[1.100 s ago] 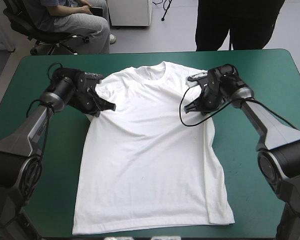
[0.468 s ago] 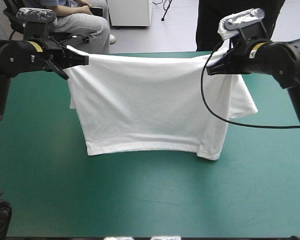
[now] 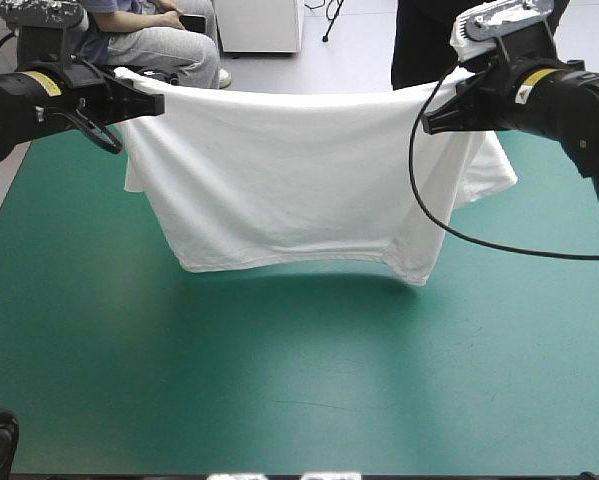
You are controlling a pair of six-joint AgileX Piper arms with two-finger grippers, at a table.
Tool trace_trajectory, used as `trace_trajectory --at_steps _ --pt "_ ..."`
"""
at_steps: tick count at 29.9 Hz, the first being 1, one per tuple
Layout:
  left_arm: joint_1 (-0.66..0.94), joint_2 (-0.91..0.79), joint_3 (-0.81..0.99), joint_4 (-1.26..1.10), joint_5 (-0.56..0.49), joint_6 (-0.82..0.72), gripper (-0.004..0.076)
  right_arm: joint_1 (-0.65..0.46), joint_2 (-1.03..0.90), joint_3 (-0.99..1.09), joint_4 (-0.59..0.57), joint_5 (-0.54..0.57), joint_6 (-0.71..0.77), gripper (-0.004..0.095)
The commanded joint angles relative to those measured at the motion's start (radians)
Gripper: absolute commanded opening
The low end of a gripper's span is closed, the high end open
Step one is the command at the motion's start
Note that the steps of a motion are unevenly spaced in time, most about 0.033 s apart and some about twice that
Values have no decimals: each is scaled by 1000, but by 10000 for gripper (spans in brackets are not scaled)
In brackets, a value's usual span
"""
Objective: Fold the cloth
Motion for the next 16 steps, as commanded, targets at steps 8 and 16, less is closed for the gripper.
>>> trace_trajectory --at_steps 8,16 --pt "-4 128 -24 95 -548 7 -17 -5 161 -30 -392 -483 223 -17" --pt "-4 184 -24 93 -581 0 -17 -5 196 -33 -414 -506 250 -17"
